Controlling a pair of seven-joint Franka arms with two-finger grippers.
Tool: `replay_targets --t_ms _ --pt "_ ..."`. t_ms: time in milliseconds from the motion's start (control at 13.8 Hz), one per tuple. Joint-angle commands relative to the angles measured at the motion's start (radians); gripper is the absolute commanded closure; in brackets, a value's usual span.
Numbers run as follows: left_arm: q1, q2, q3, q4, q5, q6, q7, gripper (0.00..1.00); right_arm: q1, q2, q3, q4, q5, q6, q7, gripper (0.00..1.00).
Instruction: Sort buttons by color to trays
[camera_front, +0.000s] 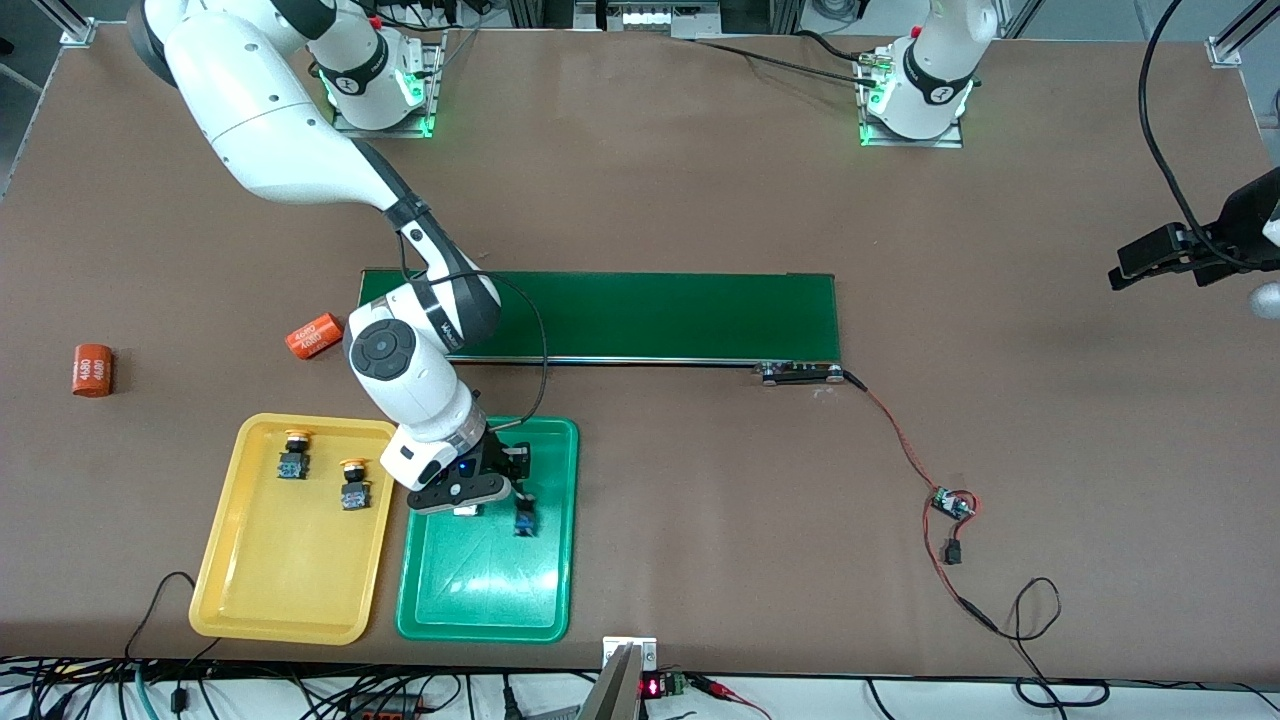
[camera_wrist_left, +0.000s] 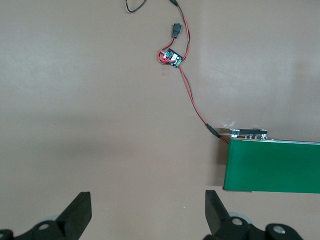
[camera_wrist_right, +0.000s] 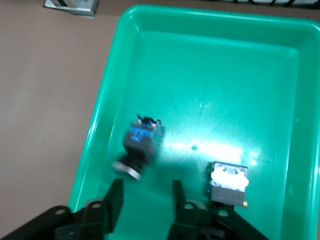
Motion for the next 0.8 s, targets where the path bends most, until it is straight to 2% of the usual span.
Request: replay_targets --t_ms 0,291,436,509,727 --pt "0.005 -0.024 -0.01 -0.018 0.02 -0.007 0.009 0.0 0.008 0.006 -0.008 0.002 0.001 0.029 -0.002 0.13" --pt "0.006 -0.022 -0.008 -0.018 0.02 -0.005 0.009 0.0 -0.001 -0.009 -0.009 0.0 0.001 0.02 -0.015 0.0" --pt "0.006 -0.022 -0.008 -0.018 0.02 -0.004 0.009 0.0 -0.019 -0.054 -0.011 -0.041 0.003 -0.001 -0.015 0.0" --pt "0.006 -0.022 -0.008 -0.018 0.02 -0.004 0.009 0.0 -0.03 -0.09 -0.011 -0.064 0.006 -0.041 -0.015 0.0" --pt "0.005 -0.022 -0.008 -0.018 0.02 -0.004 0.009 0.0 -0.064 -0.198 -0.005 -0.069 0.013 -0.28 -0.022 0.0"
